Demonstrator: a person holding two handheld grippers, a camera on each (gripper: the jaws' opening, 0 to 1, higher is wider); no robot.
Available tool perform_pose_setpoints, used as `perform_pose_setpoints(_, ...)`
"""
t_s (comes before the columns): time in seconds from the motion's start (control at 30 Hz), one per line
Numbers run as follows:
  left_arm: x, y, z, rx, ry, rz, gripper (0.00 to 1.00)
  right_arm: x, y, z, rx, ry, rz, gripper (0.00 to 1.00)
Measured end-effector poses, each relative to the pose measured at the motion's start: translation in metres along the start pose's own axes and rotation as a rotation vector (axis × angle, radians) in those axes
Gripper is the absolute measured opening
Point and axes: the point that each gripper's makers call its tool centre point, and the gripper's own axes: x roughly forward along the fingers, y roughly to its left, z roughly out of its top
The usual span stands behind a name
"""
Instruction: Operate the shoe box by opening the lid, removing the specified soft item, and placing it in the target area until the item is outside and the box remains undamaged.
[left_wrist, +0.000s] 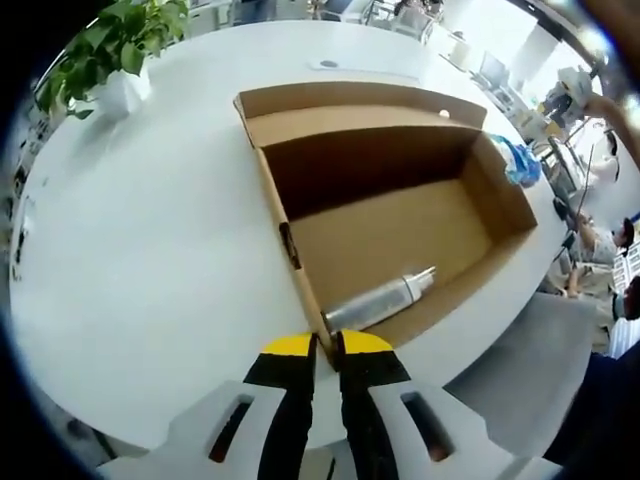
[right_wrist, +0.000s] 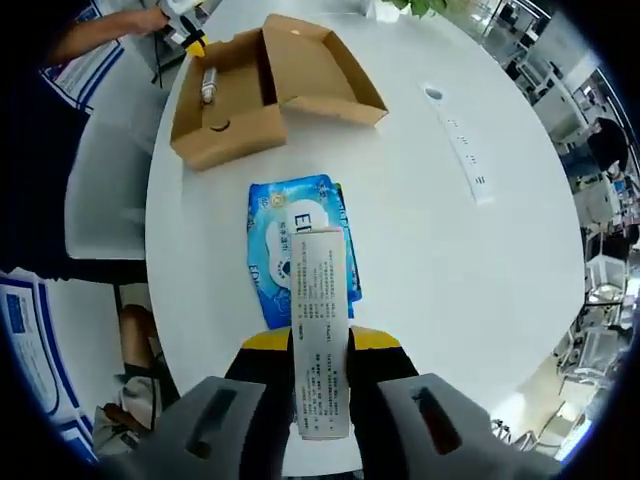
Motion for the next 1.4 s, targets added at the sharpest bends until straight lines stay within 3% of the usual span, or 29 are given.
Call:
perform_pose_setpoints(0.67, 0.0, 0.001, 0.0, 0.001, 0.002, 0.002, 0.05, 0.011, -0.054, -0.05, -0.024, -0.002, 0.023, 0.17)
perform_pose_setpoints(0.97, 0.001, 0.001, 0.0, 0.003, -0.002, 0.006, 0.05, 0.026, -0.068, -0.076, -0.039, 0.013, 0.042, 0.17)
perform_pose_setpoints(1.4, 0.001, 0.002, 0.0, 0.004, -0.015, 0.015, 0.05, 0.052, -0.071, -0.089, -0.049, -0.003, 0.058, 0.17)
